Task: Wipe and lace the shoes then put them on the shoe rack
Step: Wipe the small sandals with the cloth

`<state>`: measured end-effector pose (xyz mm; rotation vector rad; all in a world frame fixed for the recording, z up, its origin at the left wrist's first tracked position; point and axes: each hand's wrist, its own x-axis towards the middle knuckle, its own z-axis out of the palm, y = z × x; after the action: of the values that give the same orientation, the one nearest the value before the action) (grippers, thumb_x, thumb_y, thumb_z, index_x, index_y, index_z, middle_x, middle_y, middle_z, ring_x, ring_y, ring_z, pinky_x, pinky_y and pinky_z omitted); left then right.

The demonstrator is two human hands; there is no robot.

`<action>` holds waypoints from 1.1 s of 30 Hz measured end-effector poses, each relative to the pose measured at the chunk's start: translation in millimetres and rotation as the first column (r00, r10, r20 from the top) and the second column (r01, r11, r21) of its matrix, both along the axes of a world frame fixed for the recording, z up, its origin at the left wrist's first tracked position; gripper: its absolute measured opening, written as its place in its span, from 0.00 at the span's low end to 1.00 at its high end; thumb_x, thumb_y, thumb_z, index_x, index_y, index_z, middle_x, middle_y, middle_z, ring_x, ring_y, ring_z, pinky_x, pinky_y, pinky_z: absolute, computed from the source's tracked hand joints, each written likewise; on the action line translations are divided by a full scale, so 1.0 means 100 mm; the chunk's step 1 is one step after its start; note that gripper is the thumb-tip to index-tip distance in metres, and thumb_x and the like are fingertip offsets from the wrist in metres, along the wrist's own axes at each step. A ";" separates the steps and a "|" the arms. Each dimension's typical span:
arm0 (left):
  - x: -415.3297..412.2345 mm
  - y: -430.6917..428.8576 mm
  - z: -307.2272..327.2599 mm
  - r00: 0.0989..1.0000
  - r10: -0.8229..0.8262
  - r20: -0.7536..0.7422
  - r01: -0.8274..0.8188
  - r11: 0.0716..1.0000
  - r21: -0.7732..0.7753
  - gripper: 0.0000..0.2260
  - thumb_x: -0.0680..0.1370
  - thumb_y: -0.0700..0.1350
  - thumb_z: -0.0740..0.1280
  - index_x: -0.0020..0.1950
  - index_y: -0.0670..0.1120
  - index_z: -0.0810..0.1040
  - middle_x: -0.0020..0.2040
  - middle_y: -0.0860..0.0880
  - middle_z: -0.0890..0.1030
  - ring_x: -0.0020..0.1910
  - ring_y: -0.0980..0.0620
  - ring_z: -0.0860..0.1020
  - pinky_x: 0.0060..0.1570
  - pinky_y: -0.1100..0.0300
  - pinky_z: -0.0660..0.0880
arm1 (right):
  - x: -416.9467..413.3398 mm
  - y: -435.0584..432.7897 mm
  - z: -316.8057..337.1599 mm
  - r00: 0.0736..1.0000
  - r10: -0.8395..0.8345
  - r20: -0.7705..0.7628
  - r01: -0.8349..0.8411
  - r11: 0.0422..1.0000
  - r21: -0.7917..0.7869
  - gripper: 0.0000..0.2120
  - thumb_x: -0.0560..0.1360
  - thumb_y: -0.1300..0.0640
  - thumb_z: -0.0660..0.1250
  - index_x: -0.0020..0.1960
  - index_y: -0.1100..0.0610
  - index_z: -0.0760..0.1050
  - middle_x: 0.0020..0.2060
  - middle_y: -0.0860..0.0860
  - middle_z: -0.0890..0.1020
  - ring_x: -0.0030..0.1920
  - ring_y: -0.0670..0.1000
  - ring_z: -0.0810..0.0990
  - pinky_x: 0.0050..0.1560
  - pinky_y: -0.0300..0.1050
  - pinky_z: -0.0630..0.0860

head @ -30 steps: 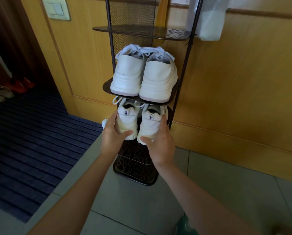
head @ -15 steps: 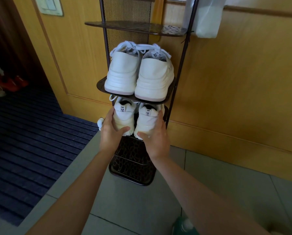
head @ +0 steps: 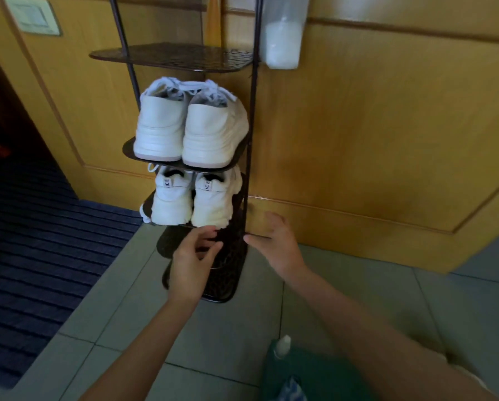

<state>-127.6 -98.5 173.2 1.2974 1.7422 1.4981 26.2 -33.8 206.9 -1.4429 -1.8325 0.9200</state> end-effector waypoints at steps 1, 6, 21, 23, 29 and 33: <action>0.11 0.01 0.01 0.996 -0.087 -0.019 0.085 0.993 -0.083 0.13 0.73 0.38 0.70 0.56 0.49 0.75 0.45 0.53 0.81 0.45 0.56 0.79 0.47 0.64 0.76 | 0.19 -0.01 0.05 0.998 0.032 0.051 -0.028 0.997 -0.077 0.32 0.71 0.52 0.72 0.71 0.56 0.63 0.68 0.53 0.66 0.66 0.52 0.69 0.61 0.42 0.68; 0.85 0.18 0.20 0.849 -0.521 -0.082 0.411 0.752 -0.515 0.10 0.76 0.40 0.66 0.58 0.43 0.77 0.48 0.47 0.80 0.48 0.52 0.78 0.41 0.69 0.72 | 1.34 -0.06 0.24 0.852 0.262 0.453 -0.131 0.945 -0.300 0.29 0.74 0.52 0.69 0.71 0.58 0.65 0.69 0.54 0.68 0.68 0.53 0.68 0.65 0.44 0.66; 3.97 0.28 -0.70 0.717 -0.692 0.091 0.521 0.444 -0.729 0.06 0.77 0.38 0.63 0.54 0.42 0.71 0.36 0.47 0.72 0.32 0.53 0.72 0.29 0.60 0.70 | 4.22 -0.56 -0.50 0.889 -0.015 0.457 0.254 0.848 -0.466 0.19 0.76 0.56 0.66 0.60 0.69 0.75 0.58 0.64 0.78 0.59 0.60 0.76 0.48 0.36 0.71; 4.28 0.16 -0.96 0.677 -0.731 0.085 0.508 0.381 -0.772 0.02 0.78 0.41 0.63 0.46 0.43 0.72 0.36 0.47 0.71 0.38 0.48 0.73 0.34 0.57 0.72 | 4.46 -0.72 -0.85 0.885 -0.078 0.458 0.331 0.798 -0.503 0.18 0.76 0.55 0.67 0.56 0.69 0.76 0.55 0.64 0.80 0.56 0.59 0.77 0.44 0.39 0.70; 4.78 -0.04 -1.62 0.636 -0.769 0.066 0.433 0.284 -0.855 0.15 0.76 0.51 0.67 0.52 0.39 0.76 0.51 0.40 0.79 0.53 0.42 0.78 0.47 0.54 0.73 | 4.87 -1.09 -1.63 0.834 -0.342 0.432 0.546 0.622 -0.562 0.24 0.76 0.51 0.66 0.67 0.63 0.69 0.64 0.60 0.73 0.63 0.58 0.73 0.59 0.46 0.69; 4.93 -0.16 -1.91 0.718 -0.684 0.129 0.440 0.303 -0.845 0.22 0.73 0.52 0.71 0.59 0.40 0.72 0.57 0.44 0.78 0.54 0.43 0.79 0.52 0.52 0.77 | 4.89 -1.30 -2.04 0.778 -0.523 0.347 0.610 0.500 -0.614 0.22 0.75 0.51 0.67 0.63 0.62 0.71 0.58 0.60 0.77 0.58 0.61 0.77 0.55 0.50 0.74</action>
<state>365.3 -114.9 -17.7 1.3289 1.5104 -0.0325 514.8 -163.6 2.7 -2.4250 -0.8889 1.2425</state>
